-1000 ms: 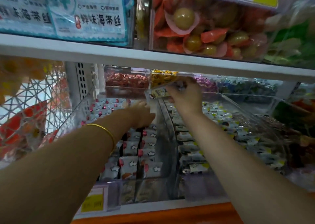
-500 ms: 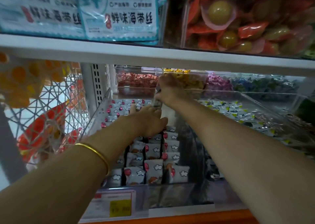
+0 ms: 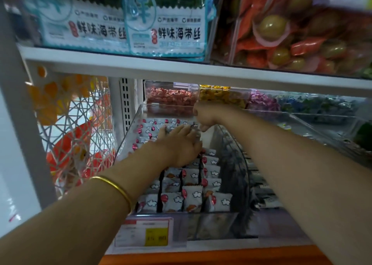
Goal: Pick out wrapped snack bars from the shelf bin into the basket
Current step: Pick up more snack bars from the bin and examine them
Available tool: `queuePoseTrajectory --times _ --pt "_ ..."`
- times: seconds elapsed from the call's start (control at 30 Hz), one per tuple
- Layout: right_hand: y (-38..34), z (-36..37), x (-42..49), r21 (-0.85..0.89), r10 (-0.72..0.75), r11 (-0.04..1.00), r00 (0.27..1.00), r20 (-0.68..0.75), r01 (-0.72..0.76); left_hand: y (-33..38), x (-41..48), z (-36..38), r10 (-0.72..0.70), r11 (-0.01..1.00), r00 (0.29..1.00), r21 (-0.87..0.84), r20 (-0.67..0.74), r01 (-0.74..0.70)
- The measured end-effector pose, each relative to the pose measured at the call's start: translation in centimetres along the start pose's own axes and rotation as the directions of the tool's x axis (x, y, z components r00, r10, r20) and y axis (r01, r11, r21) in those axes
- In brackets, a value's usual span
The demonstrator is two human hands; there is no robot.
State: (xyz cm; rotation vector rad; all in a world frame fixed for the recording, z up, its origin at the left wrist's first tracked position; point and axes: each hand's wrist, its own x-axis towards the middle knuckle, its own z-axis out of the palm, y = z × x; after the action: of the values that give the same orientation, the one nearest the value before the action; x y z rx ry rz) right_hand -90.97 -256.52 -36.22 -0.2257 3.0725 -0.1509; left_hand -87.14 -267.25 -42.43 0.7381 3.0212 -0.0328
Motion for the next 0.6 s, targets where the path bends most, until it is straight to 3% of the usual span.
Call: queuePoseTrajectory --times 0.07,0.23,0.37,0.43,0.6 --pt "0.3 0.1 -0.6 0.055 -0.019 0.998 0.996 -0.083 0.023 0.7 -0.9 -0.1 -0.007 0.999 0.999 -0.05 -0.037 0.005" --pt "1.9 0.2 -4.1 0.414 0.058 0.907 0.948 -0.313 0.082 3.8 -4.4 0.1 0.08 0.979 0.987 -0.176 -0.143 -0.105" --pt "2.8 1.4 -8.7 0.637 0.176 0.748 0.869 -0.463 0.188 6.1 -6.3 0.6 0.139 0.976 0.99 -0.166 -0.028 -0.141" --pt "2.7 2.4 -10.6 0.654 0.209 0.722 0.829 -0.519 0.227 6.5 -6.5 1.0 0.099 0.991 0.995 -0.094 0.002 -0.098" --pt "2.1 4.8 -13.2 0.516 0.188 0.838 0.795 -0.577 0.176 5.6 -7.1 1.3 0.027 0.998 1.0 0.052 0.007 -0.027"
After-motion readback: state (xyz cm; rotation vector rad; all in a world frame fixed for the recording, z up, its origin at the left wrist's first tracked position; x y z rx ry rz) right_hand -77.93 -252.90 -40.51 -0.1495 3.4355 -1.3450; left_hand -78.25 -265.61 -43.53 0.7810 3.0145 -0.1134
